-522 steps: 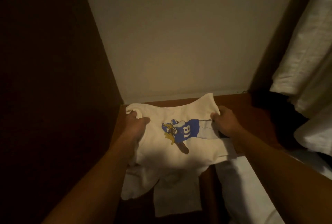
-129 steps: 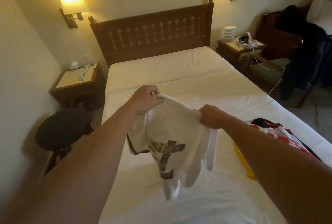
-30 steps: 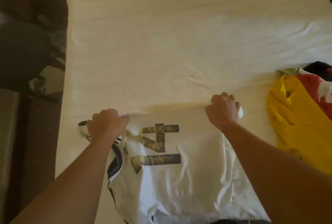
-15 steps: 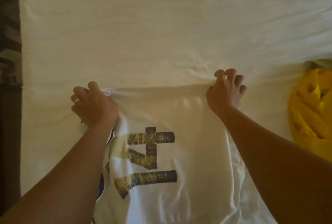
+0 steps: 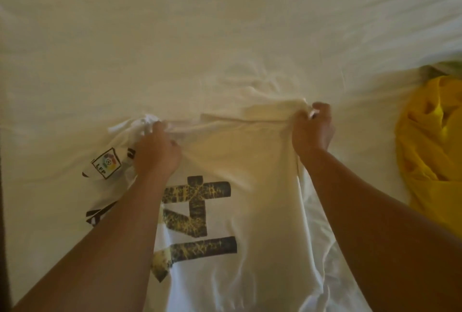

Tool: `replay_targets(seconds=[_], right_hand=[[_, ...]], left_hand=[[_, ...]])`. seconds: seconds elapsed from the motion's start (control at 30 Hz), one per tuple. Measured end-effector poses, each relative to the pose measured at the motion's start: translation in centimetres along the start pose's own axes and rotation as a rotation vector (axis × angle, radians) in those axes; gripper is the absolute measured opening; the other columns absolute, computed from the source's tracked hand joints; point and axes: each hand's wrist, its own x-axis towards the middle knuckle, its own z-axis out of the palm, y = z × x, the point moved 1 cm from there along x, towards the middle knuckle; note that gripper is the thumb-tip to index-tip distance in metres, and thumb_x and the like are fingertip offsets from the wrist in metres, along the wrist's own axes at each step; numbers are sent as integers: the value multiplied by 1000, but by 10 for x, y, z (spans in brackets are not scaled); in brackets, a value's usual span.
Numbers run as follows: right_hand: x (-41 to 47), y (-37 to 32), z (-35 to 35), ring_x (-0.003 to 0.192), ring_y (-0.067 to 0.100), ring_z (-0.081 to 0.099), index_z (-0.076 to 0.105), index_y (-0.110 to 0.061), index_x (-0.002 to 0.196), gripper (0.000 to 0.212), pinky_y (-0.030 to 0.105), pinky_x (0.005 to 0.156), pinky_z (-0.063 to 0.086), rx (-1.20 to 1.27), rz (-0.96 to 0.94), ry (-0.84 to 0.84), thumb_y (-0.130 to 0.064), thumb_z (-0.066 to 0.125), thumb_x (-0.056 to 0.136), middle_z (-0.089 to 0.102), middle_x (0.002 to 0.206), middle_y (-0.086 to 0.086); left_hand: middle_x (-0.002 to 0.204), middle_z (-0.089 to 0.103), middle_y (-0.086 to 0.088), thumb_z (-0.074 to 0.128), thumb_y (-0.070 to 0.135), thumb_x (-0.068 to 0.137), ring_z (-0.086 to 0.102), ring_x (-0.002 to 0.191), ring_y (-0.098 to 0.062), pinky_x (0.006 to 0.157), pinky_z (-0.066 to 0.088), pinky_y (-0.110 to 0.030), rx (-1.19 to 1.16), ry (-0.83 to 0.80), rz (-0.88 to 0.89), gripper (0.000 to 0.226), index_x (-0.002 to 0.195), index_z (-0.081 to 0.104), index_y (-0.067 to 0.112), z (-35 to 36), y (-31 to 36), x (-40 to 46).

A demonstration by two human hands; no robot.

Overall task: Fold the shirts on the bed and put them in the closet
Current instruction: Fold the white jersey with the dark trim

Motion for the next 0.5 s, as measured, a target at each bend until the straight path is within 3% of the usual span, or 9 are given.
replay_targets(seconds=[0.07,0.13,0.23,0.4,0.5], right_hand=[[-8,-2,-1,122,28,54,47,-15,141,45,24,95,36,69,-69,-23,-21,57,98,60,132,10],[-26,7,-5,138,28,42,38,-16,150,56,32,110,30,-67,-185,-103,-22,58,97,47,150,9],[-67,36,-19,149,29,19,28,-20,155,67,48,117,20,-398,-258,-171,-25,57,94,22,164,6],[-163,77,-35,147,33,12,31,-24,147,60,52,117,18,-726,-409,-396,-22,51,91,14,164,6],[-214,84,-25,147,31,15,34,-23,148,57,48,117,20,-755,-448,-519,-23,49,93,16,164,5]], left_hand=[[166,22,-9,58,30,96,32,144,-41,97,46,-52,-118,-71,15,68,155,24,27,3,3,-16],[166,20,-12,61,38,94,25,150,-37,112,39,-52,-85,-81,52,83,160,10,28,9,0,-43],[166,20,-14,60,45,94,18,153,-35,121,24,-53,-31,4,77,83,160,14,24,23,-23,-93],[149,41,-21,70,32,88,38,136,-44,103,38,-61,-68,57,-39,70,147,37,16,40,-99,-182],[131,51,-25,61,37,89,53,115,-48,88,47,-60,-91,107,-99,58,139,47,12,44,-141,-218]])
